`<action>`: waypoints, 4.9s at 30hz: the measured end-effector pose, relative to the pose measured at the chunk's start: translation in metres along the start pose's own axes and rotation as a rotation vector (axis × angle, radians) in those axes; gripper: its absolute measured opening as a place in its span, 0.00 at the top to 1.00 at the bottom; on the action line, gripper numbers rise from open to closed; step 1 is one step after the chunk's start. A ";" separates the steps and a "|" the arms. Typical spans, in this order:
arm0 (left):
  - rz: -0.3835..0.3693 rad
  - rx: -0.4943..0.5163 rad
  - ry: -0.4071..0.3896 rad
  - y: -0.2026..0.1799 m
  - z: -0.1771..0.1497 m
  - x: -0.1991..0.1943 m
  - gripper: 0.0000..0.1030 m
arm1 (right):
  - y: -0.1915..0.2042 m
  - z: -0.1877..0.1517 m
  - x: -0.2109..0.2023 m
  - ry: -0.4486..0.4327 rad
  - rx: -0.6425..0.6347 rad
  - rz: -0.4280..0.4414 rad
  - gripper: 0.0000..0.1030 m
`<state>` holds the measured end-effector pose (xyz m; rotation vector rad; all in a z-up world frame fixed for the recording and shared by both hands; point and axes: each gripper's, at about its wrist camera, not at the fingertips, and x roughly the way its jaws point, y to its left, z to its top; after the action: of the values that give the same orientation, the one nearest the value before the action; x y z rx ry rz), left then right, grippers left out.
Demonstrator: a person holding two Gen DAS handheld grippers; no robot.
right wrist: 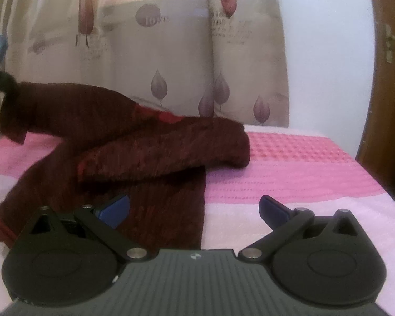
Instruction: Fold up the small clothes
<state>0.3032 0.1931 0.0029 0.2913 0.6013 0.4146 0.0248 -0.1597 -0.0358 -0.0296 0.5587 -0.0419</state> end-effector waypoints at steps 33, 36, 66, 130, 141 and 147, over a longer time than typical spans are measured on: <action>-0.379 -0.593 0.287 0.125 -0.090 0.053 0.81 | 0.004 0.002 0.015 0.052 -0.001 -0.006 0.00; -0.521 -0.782 0.324 0.123 -0.104 0.072 0.81 | 0.009 0.001 0.013 0.059 -0.011 0.003 0.00; -0.306 -1.339 0.177 0.173 -0.150 0.128 0.32 | 0.023 -0.006 0.027 0.125 -0.068 0.014 0.00; -0.551 -0.750 0.052 0.052 -0.223 -0.077 0.78 | -0.091 0.153 0.106 -0.165 -0.295 -0.003 0.93; -0.542 -0.736 0.054 0.047 -0.223 -0.076 0.78 | -0.362 0.135 0.157 -0.080 0.347 -0.360 0.92; -0.545 -0.611 0.051 0.031 -0.212 -0.080 0.78 | -0.407 0.063 0.203 0.041 0.545 -0.389 0.86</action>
<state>0.1077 0.2144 -0.1141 -0.4638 0.5505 0.0638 0.2171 -0.5749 -0.0733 0.3948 0.5608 -0.5727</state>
